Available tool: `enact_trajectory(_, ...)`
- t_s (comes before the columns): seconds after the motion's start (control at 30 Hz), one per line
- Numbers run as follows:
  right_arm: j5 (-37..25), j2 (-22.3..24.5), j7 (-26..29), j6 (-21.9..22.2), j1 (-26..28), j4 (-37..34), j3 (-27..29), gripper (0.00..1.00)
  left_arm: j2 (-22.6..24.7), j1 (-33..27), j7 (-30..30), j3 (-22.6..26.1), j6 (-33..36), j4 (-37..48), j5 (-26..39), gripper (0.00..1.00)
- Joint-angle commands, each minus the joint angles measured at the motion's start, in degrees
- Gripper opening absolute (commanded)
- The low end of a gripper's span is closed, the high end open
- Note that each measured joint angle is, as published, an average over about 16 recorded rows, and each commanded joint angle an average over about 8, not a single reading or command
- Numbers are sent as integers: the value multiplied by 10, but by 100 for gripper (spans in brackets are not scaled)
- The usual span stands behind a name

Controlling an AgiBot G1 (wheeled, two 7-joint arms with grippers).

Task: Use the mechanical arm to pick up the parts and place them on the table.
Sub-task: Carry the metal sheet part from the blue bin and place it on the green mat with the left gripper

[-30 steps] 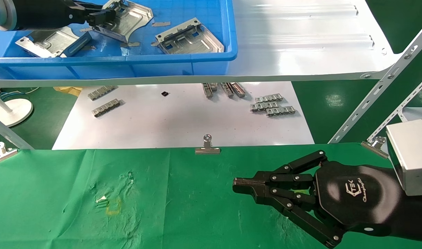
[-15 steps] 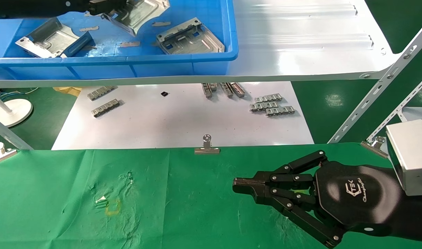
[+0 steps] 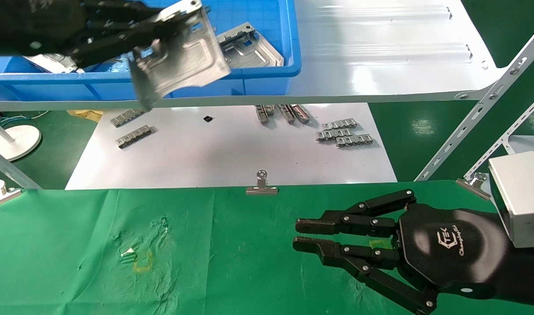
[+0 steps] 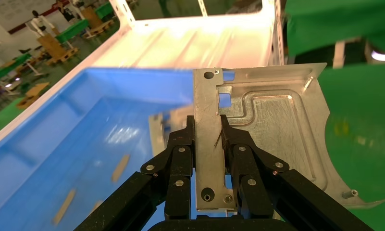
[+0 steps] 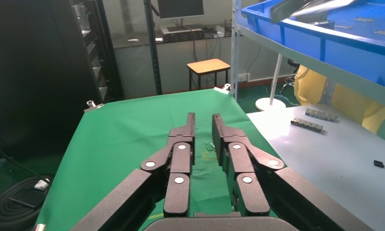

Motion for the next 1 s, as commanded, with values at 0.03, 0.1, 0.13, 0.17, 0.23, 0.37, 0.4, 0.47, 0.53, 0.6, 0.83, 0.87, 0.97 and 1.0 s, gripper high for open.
enact_trajectory(0.03, 0, 0, 0, 0, 0, 0, 0, 100, -14, 8, 23, 0, 16, -11, -4, 0)
enact_trajectory(0.1, 0, 0, 0, 0, 0, 0, 0, 100, -37, 30, 34, 16, 18, -62, -27, 0)
enact_trajectory(0.13, 0, 0, 0, 0, 0, 0, 0, 100, -51, 42, 39, 25, 18, -93, -43, 0)
enact_trajectory(0.17, 0, 0, 0, 0, 0, 0, 0, 100, -65, 55, 42, 35, 18, -126, -61, 0)
enact_trajectory(0.23, 0, 0, 0, 0, 0, 0, 0, 100, -96, 80, 46, 59, 18, -191, -99, 0)
enact_trajectory(0.37, 0, 0, 0, 0, 0, 0, 0, 100, -154, 121, 54, 110, 12, -294, -157, 0)
enact_trajectory(0.4, 0, 0, 0, 0, 0, 0, 0, 100, -163, 127, 59, 124, 10, -307, -160, 0)
enact_trajectory(0.47, 0, 0, 0, 0, 0, 0, 0, 100, -174, 137, 77, 151, 7, -322, -152, 0)
enact_trajectory(0.53, 0, 0, 0, 0, 0, 0, 0, 100, -175, 144, 103, 178, 5, -319, -131, 0)
enact_trajectory(0.6, 0, 0, 0, 0, 0, 0, 0, 100, -168, 151, 134, 203, 2, -302, -107, 0)
enact_trajectory(0.83, 0, 0, 0, 0, 0, 0, -1, 100, -116, 180, 218, 252, -10, -169, -75, 1)
enact_trajectory(0.87, 0, 0, 0, 0, 0, 0, -1, 100, -109, 185, 228, 254, -14, -151, -74, 8)
enact_trajectory(0.97, 0, 0, 0, 0, 0, 0, -1, 100, -90, 196, 259, 258, -26, -99, -72, 45)
enact_trajectory(1.0, 0, 0, 0, 0, 0, 0, -1, 100, -85, 199, 268, 258, -29, -85, -71, 58)
